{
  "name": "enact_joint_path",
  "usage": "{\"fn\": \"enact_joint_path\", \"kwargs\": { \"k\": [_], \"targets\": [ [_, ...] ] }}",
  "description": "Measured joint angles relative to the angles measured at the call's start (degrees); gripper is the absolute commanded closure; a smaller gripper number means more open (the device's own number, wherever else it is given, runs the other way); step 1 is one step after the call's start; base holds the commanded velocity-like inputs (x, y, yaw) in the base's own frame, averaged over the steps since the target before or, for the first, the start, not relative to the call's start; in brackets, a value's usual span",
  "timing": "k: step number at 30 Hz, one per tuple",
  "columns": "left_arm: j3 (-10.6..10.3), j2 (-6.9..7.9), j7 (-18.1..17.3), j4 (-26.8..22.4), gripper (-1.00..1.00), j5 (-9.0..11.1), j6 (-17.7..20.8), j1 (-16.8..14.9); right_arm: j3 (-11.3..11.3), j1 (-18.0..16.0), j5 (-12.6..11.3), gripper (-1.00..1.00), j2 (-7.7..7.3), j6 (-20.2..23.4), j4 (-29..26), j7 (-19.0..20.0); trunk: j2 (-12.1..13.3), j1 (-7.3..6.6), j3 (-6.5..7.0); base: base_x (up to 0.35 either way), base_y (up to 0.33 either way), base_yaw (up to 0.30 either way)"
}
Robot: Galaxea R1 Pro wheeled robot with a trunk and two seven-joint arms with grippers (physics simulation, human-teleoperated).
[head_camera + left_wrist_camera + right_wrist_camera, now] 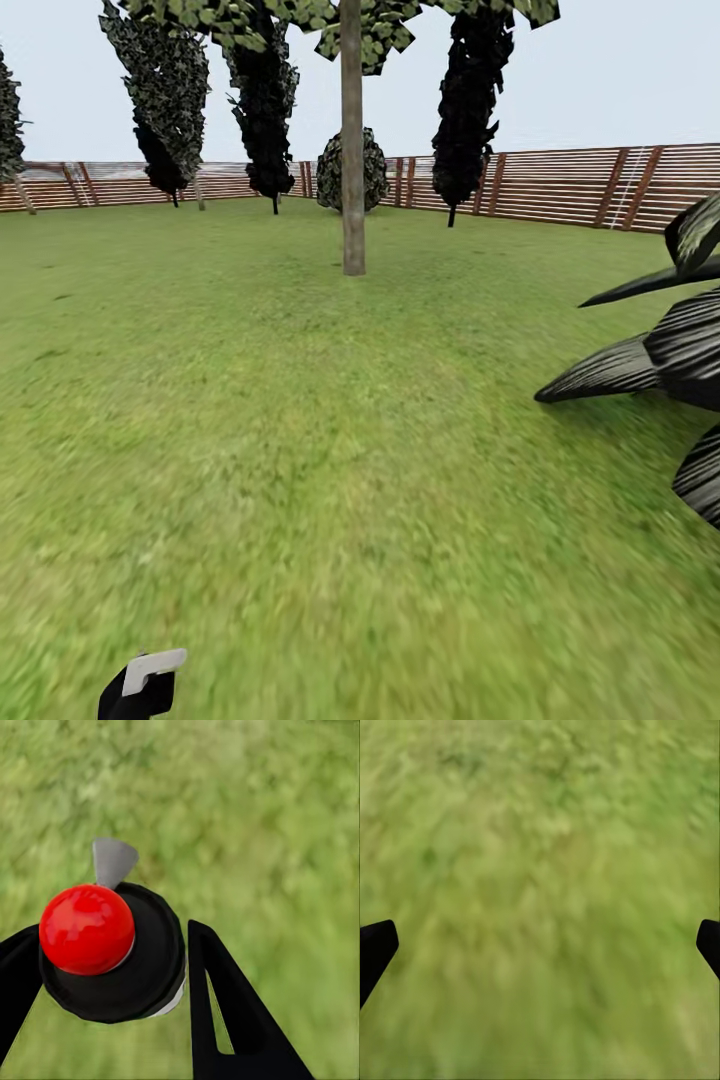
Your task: In the garden, pick up the pesticide atomizer on the floor and spray pesticide onto both trees until each tree trunk is fully covered.
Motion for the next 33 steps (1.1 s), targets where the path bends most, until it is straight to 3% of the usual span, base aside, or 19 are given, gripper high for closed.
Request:
{"fn": "enact_joint_path", "kwargs": {
  "k": [33],
  "targets": [
    [0.03, 0.0, 0.0, 0.0, 1.0, 0.0, 0.03, 0.0, 0.0, 0.0, 0.0, -1.0, 0.0, 0.0, 0.0, 0.0, 0.0, 0.0, 0.0, 0.334, 0.076, 0.0]
  ]
}}
